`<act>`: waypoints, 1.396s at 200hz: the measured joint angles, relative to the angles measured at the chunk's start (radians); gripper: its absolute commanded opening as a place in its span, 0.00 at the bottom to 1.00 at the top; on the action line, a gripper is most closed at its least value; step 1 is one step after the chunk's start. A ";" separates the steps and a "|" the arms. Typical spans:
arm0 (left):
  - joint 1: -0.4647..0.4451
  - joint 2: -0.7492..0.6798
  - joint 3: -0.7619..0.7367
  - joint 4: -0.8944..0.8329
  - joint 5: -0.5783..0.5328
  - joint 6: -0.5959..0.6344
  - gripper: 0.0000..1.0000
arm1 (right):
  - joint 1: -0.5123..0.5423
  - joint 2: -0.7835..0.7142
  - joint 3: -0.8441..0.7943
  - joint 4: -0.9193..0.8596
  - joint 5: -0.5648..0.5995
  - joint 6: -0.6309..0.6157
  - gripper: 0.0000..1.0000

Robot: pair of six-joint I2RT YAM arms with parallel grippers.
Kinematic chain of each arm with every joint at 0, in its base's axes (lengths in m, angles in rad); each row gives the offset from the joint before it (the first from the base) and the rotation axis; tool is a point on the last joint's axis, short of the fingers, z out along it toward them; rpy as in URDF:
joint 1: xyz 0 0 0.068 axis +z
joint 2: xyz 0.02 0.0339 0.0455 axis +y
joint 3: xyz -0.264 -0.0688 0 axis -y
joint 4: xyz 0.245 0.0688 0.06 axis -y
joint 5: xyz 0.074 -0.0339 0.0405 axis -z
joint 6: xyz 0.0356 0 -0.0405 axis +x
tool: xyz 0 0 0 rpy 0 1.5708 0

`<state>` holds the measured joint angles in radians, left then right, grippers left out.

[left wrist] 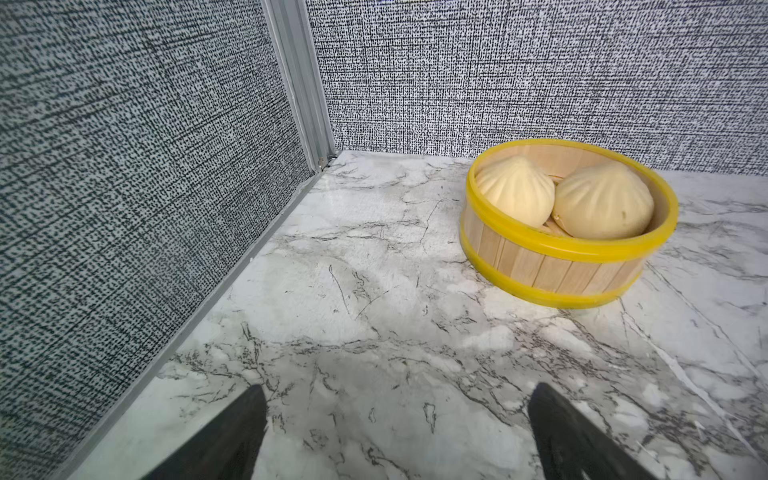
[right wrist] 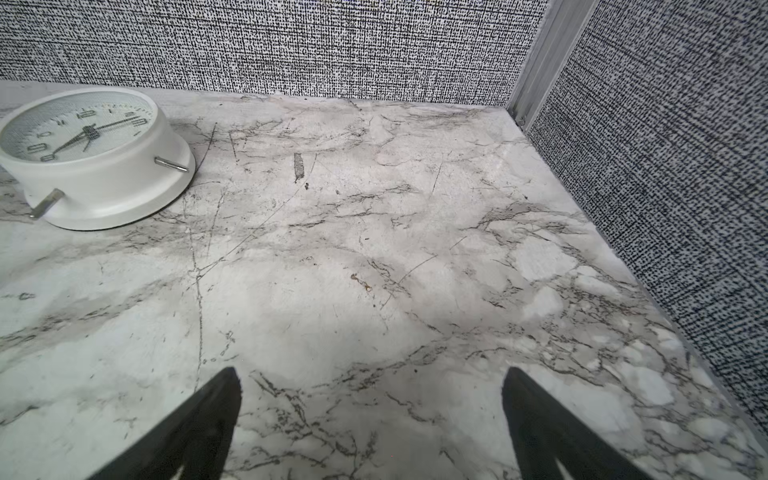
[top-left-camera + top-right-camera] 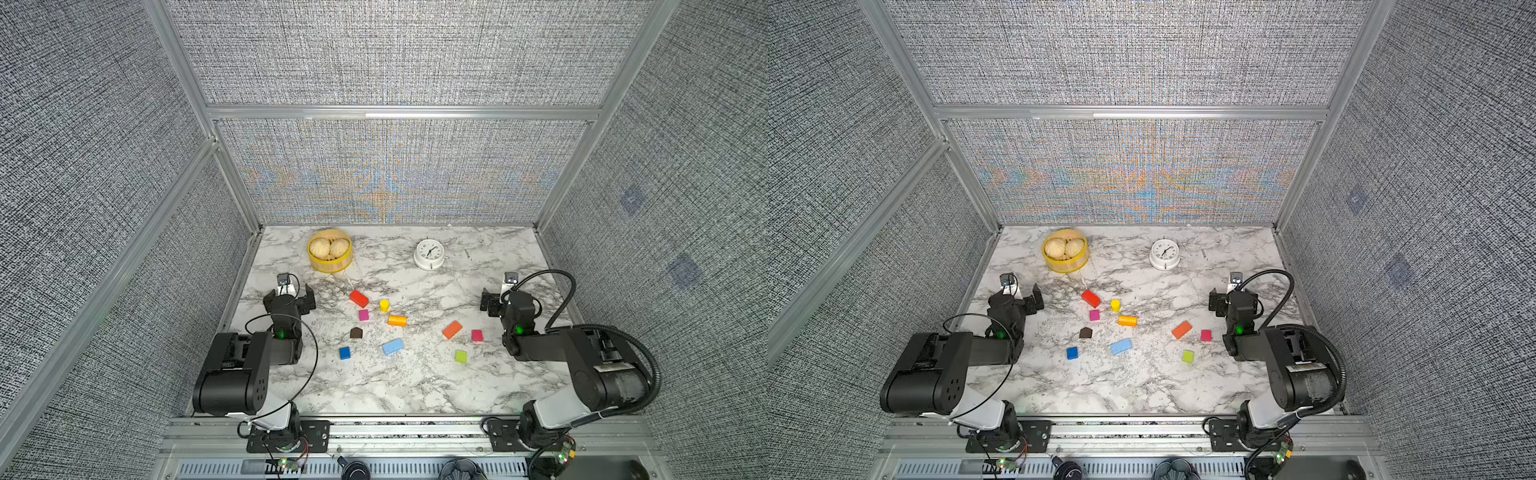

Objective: Build the wood block tower
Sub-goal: 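Raise both arms from rest toward the scattered blocks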

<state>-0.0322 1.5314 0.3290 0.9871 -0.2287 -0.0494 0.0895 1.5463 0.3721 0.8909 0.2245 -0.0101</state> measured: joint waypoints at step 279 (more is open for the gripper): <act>0.000 0.000 0.001 -0.001 0.000 0.000 0.99 | -0.010 0.000 0.000 -0.002 -0.018 0.003 0.99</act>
<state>-0.0322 1.5314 0.3298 0.9863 -0.2283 -0.0498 0.0799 1.5463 0.3721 0.8890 0.2062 -0.0067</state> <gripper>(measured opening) 0.986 0.993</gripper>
